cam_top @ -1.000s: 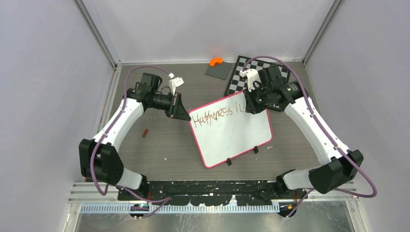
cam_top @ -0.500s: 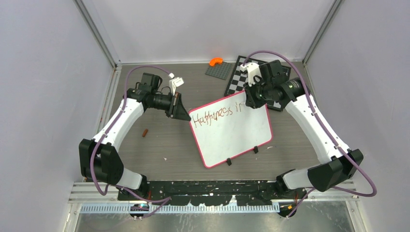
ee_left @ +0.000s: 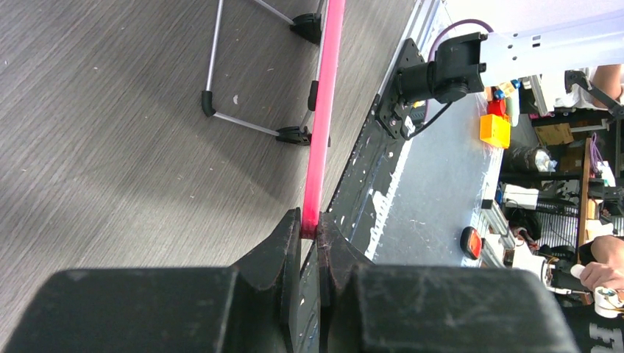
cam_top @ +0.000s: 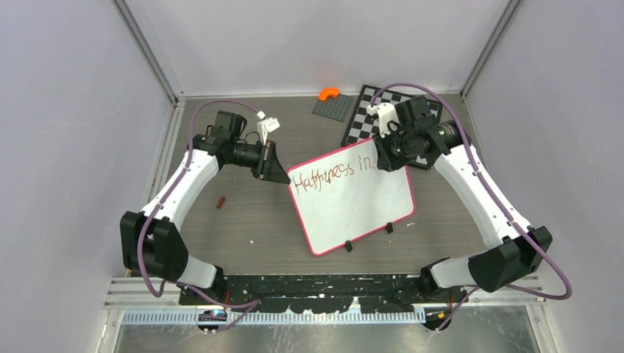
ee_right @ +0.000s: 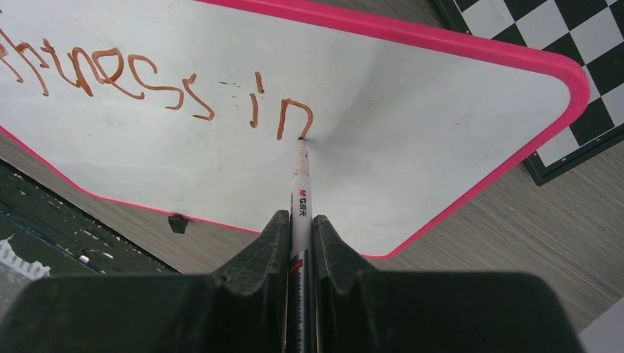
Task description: Write a sentence on the whiteboard
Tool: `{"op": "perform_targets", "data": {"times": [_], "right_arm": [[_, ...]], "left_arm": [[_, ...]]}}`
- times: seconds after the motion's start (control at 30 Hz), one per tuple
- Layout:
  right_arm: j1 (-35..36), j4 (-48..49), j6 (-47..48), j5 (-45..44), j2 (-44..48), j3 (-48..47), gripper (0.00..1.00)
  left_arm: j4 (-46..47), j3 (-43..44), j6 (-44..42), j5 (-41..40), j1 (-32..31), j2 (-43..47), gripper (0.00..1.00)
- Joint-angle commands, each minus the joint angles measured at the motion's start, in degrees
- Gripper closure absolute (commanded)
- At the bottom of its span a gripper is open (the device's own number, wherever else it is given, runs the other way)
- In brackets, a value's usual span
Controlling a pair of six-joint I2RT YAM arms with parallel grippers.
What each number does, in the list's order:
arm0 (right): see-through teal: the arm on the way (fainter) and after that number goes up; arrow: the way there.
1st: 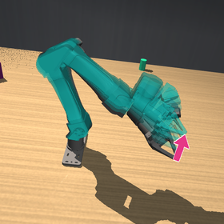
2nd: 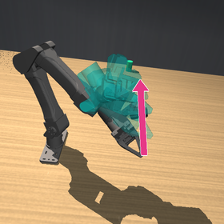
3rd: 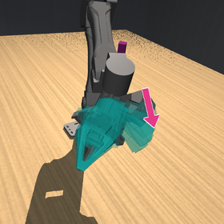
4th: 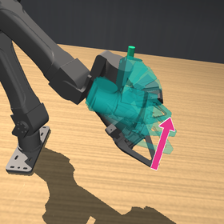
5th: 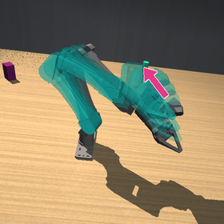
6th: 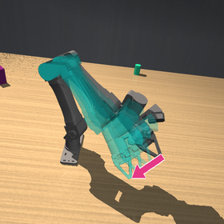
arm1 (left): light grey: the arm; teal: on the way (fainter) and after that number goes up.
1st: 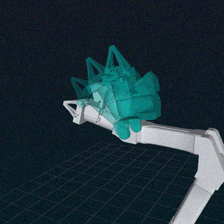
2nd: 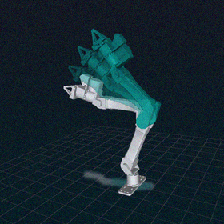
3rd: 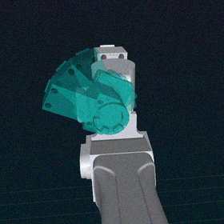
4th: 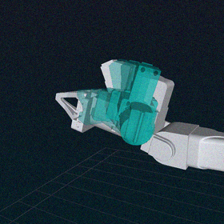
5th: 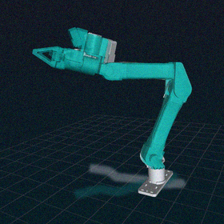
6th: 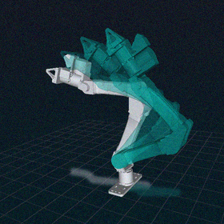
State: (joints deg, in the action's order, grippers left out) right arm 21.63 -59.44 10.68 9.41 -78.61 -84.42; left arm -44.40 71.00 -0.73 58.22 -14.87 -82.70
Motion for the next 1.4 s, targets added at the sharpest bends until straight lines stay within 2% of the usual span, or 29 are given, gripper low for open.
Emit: {"op": "perform_targets", "data": {"times": [0.0, 0.07, 0.17, 0.3, 0.43, 0.5, 0.67, 0.77, 0.97, 1.1, 1.27, 1.37], "right_arm": [[-0.1, -2.2, 1.5, 2.0, 1.9, -2.1, 1.00], [0.0, -4.2, 1.5, 3.9, 2.1, -4.0, 1.00], [1.2, -6.4, 0.5, 5.0, 2.1, -5.7, 1.00], [3.4, -7.2, -1.4, 2.1, 2.0, -5.6, 1.00], [3.5, -6.9, -3.0, 2.3, 2.7, -5.7, 1.00], [3.5, -5.1, -4.9, 1.4, 3.8, -5.3, 1.00], [3.5, 1.5, -10.6, -0.2, 8.9, -1.8, 1.00], [3.6, 1.5, -11.7, 1.4, 8.7, -2.1, 1.00], [4.8, 2.5, -7.7, 12.0, 9.9, 2.5, 1.00], [9.6, 8.4, -9.0, 12.0, 12.3, 9.0, 1.00], [16.6, 13.4, -7.6, 12.0, 11.2, 13.5, 1.00], [20.3, 16.1, -6.0, 10.6, 10.7, 14.4, 1.00]], "left_arm": [[0.5, 0.2, -0.5, 1.6, -0.2, 1.2, 1.00], [0.5, 0.4, -0.4, 1.3, -0.2, 1.5, 0.93], [0.8, 0.4, 0.1, 0.9, -0.2, 2.0, 0.73], [1.4, 0.4, 0.4, 0.6, -0.2, 2.5, 0.48], [1.5, 0.8, 0.4, -0.1, -0.1, 3.3, 0.29], [1.7, 1.0, 0.4, -0.9, 0.0, 3.8, 0.23], [0.9, 2.2, 0.3, -1.5, 0.2, 3.9, 0.20], [-0.3, 4.0, -0.7, -1.6, 0.2, 2.9, 0.19], [-1.4, 7.0, -1.7, -0.7, -1.8, 0.4, 0.20], [-3.2, 9.3, -3.3, -2.6, -4.5, -2.2, 0.21], [-3.7, 11.6, -3.1, -2.2, -6.7, -6.3, 0.28], [-3.7, 12.5, -2.6, -1.5, -7.2, -8.2, 0.37]]}}
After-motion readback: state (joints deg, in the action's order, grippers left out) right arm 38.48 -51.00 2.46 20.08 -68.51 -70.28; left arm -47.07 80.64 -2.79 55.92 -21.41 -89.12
